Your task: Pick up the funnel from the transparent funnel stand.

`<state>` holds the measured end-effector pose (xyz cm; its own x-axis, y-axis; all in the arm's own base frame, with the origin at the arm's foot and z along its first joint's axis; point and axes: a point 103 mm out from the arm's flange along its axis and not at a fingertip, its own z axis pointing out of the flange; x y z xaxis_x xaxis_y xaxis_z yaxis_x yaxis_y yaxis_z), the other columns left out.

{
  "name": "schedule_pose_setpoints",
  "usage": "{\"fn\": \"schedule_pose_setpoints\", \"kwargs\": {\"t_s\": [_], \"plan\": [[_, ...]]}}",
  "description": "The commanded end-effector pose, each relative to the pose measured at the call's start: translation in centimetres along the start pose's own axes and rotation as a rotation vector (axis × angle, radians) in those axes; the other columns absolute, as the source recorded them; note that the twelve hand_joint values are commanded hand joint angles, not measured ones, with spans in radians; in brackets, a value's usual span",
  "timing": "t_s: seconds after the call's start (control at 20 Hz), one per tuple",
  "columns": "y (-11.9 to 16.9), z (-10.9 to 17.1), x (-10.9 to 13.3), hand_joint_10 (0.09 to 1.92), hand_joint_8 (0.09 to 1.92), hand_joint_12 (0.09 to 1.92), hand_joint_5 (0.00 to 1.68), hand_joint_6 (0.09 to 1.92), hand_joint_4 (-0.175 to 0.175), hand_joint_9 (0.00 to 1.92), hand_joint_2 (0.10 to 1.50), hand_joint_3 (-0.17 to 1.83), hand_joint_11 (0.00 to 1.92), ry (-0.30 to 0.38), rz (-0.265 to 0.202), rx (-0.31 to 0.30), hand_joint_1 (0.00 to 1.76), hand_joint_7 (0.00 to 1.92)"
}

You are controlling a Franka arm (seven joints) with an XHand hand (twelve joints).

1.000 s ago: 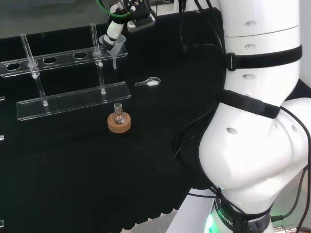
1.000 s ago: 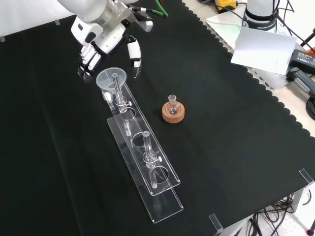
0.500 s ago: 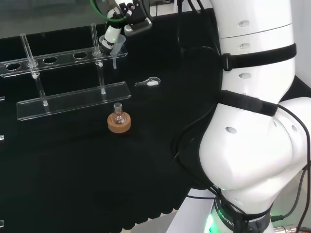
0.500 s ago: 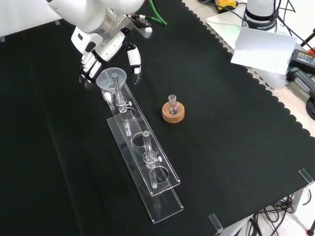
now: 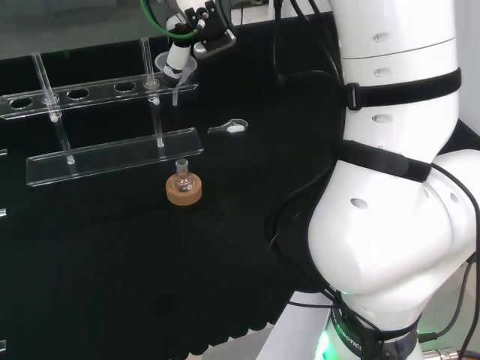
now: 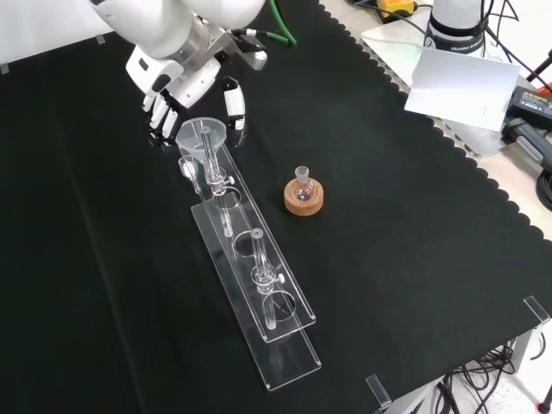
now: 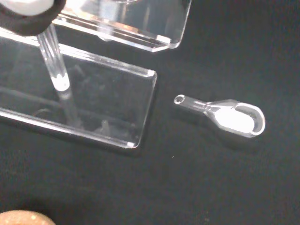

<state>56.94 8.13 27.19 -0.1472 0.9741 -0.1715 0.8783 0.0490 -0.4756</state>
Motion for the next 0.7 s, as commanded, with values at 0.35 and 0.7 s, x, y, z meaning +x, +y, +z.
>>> {"fn": "schedule_pose_setpoints", "kwargs": {"t_s": [0.35, 0.7], "plan": [[-4.3, -6.1, 0.3, 0.51, 0.65, 1.21, 0.98, 0.72, 0.065, 0.75, 0.78, 0.44, 0.57, -0.1, 0.091, -0.133, 0.87, 0.47], [-8.4, -7.8, 0.4, 0.5, 0.66, 1.19, 0.96, 0.72, 0.048, 0.76, 0.78, 0.46, 0.6, -0.102, 0.157, -0.108, 0.88, 0.47]]}}
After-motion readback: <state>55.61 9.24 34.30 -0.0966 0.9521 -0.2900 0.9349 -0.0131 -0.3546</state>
